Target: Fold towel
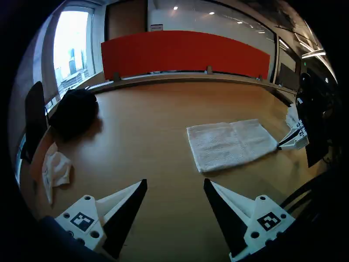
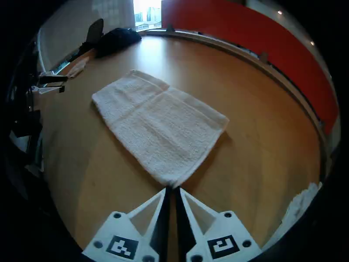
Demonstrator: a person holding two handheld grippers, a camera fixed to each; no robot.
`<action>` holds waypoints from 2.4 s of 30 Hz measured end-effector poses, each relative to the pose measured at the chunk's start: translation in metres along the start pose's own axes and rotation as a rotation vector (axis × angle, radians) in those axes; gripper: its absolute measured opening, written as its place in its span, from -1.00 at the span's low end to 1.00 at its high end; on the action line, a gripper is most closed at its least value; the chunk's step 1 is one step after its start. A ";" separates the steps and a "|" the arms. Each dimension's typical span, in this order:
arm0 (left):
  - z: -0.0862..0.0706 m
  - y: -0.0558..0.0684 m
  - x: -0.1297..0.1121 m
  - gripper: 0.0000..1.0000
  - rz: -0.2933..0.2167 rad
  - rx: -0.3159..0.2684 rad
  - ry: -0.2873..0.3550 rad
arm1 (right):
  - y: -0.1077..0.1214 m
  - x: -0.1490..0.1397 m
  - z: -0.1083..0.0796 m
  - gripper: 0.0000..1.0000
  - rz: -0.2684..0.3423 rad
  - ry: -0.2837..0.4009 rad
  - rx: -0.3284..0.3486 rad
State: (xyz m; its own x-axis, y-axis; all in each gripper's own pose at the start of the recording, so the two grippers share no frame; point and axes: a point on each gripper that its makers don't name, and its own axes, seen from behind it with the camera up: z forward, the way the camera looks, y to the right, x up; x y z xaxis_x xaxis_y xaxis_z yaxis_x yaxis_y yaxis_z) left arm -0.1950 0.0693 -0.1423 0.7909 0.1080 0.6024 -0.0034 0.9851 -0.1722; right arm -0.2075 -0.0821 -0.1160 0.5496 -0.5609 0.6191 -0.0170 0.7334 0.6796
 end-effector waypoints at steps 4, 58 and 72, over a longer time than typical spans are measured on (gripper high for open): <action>-0.001 -0.001 0.001 0.93 -0.001 0.003 0.002 | -0.001 0.003 -0.002 -0.94 0.000 0.008 -0.002; -0.011 -0.006 0.000 0.93 -0.064 0.034 0.048 | 0.002 0.102 -0.053 -0.96 -0.114 0.158 -0.019; -0.015 -0.008 -0.012 0.93 -0.097 0.055 0.049 | -0.017 0.147 -0.046 -0.96 -0.258 0.160 0.035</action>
State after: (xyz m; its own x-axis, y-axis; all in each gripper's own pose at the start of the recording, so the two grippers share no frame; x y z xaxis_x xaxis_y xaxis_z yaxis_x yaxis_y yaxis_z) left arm -0.1952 0.0584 -0.1600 0.8180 0.0066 0.5752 0.0420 0.9966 -0.0712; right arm -0.0878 -0.1591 -0.0552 0.6640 -0.6573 0.3565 0.1130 0.5595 0.8211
